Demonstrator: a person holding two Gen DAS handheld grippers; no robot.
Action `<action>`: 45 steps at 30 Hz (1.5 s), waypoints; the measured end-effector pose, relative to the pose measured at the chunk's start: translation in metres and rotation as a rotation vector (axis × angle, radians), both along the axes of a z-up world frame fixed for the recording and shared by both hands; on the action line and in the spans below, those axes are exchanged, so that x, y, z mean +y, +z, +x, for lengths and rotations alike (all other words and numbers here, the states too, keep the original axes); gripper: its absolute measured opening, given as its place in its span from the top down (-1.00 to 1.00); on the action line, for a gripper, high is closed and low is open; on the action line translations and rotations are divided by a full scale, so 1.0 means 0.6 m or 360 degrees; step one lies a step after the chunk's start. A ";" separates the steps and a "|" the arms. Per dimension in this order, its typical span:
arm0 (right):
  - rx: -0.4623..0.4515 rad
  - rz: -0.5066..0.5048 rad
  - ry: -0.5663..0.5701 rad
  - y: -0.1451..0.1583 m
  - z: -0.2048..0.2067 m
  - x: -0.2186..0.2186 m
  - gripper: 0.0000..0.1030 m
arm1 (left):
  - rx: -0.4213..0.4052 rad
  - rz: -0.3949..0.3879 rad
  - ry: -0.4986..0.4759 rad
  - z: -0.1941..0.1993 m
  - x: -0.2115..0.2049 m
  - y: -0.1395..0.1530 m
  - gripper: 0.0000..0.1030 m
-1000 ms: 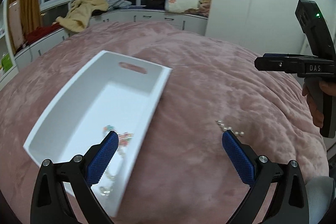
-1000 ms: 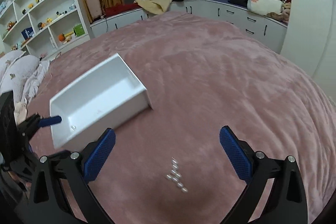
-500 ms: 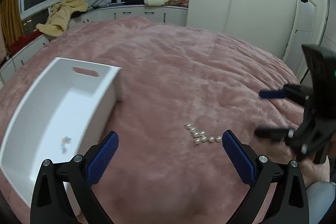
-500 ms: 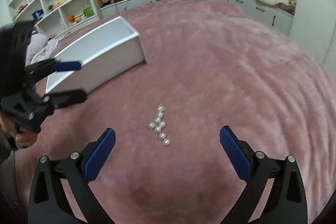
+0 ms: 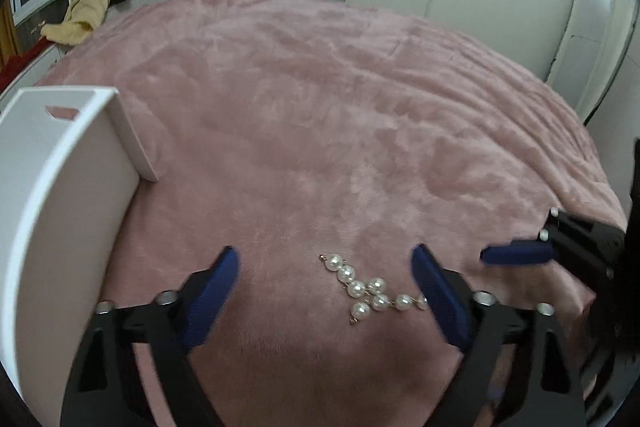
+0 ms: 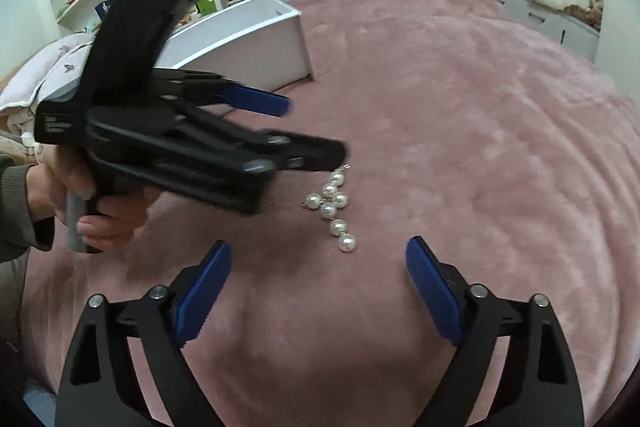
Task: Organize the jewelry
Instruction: 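Move both grippers to the pearl strand on the bed, then grasp one end of the pearl strand with the left gripper while the right gripper grasps the other end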
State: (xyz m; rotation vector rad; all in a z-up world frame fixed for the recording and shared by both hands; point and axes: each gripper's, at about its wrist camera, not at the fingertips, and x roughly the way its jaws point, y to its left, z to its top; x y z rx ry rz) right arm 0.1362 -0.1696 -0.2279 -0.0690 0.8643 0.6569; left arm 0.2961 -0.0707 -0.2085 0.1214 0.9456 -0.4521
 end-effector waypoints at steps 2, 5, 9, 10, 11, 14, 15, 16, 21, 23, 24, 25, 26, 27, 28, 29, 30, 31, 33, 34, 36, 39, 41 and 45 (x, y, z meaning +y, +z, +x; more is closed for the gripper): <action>0.0006 -0.0002 0.0024 -0.015 0.005 0.013 -0.58 | 0.0024 0.0008 0.0010 0.010 -0.001 -0.013 -0.44; 0.0022 -0.0033 0.0036 -0.029 0.017 0.024 -0.43 | 0.0033 0.0040 0.0015 0.021 -0.006 -0.029 -0.36; 0.0067 0.0025 -0.0022 -0.039 0.035 0.015 -0.18 | 0.0056 0.0052 0.0033 0.029 -0.006 -0.049 -0.15; 0.0077 0.0038 -0.0045 -0.041 0.041 0.010 -0.05 | 0.0059 0.0044 0.0046 0.030 -0.004 -0.054 -0.15; 0.0089 0.0044 -0.0059 -0.044 0.046 0.007 0.01 | 0.0061 0.0044 0.0051 0.030 -0.003 -0.058 -0.13; 0.0098 0.0027 -0.0084 -0.047 0.053 0.003 0.34 | 0.0058 0.0048 0.0057 0.025 0.001 -0.064 -0.05; 0.0096 0.0030 -0.0082 -0.047 0.052 0.003 0.46 | 0.0055 0.0052 0.0057 0.023 0.002 -0.065 -0.01; 0.0095 0.0028 -0.0078 -0.047 0.050 0.004 0.64 | 0.0053 0.0052 0.0057 0.021 0.004 -0.064 0.01; 0.0066 0.0006 -0.0049 -0.043 0.028 0.011 0.72 | 0.0075 0.0022 0.0058 0.017 0.011 -0.064 0.40; 0.0058 0.0009 -0.0049 -0.038 0.021 0.011 0.73 | 0.0067 0.0036 0.0058 0.015 0.010 -0.061 0.48; 0.0049 0.0005 -0.0050 -0.034 0.017 0.011 0.73 | 0.0065 0.0035 0.0057 0.013 0.010 -0.060 0.53; 0.0043 0.0005 -0.0054 -0.032 0.014 0.012 0.73 | 0.0063 0.0036 0.0061 0.012 0.012 -0.058 0.55; 0.0036 0.0013 -0.0069 -0.028 0.012 0.008 0.73 | 0.0063 0.0034 0.0063 0.010 0.014 -0.056 0.60; 0.0030 0.0020 -0.0079 -0.025 0.012 0.005 0.77 | 0.0066 0.0026 0.0063 0.008 0.016 -0.053 0.65; 0.0025 0.0032 -0.0096 -0.019 0.011 0.000 0.77 | 0.0064 0.0026 0.0063 0.006 0.017 -0.051 0.67; 0.0011 0.0052 -0.0118 -0.013 0.010 -0.007 0.77 | 0.0061 0.0026 0.0064 0.004 0.019 -0.049 0.68; 0.0007 0.0060 -0.0131 -0.010 0.010 -0.010 0.77 | 0.0060 0.0024 0.0063 0.003 0.020 -0.046 0.68; 0.0006 0.0073 -0.0155 -0.007 0.010 -0.016 0.77 | 0.0054 0.0027 0.0063 0.001 0.021 -0.043 0.68; 0.0000 0.0075 -0.0176 -0.002 0.006 -0.021 0.77 | 0.0045 0.0030 0.0061 -0.003 0.024 -0.038 0.68; 0.0000 0.0079 -0.0181 -0.001 0.004 -0.023 0.77 | 0.0040 0.0030 0.0059 -0.004 0.025 -0.034 0.68; -0.0009 0.0078 -0.0187 0.003 -0.002 -0.024 0.77 | 0.0033 0.0024 0.0057 -0.008 0.027 -0.028 0.68; -0.0021 0.0081 -0.0206 0.009 -0.005 -0.028 0.77 | 0.0017 0.0016 0.0047 -0.012 0.029 -0.017 0.68; -0.0031 0.0086 -0.0225 0.015 -0.008 -0.032 0.77 | 0.0001 0.0021 0.0032 -0.015 0.029 -0.009 0.68; -0.0047 0.0114 -0.0253 0.028 -0.011 -0.039 0.77 | -0.0030 0.0007 0.0030 -0.018 0.033 0.015 0.68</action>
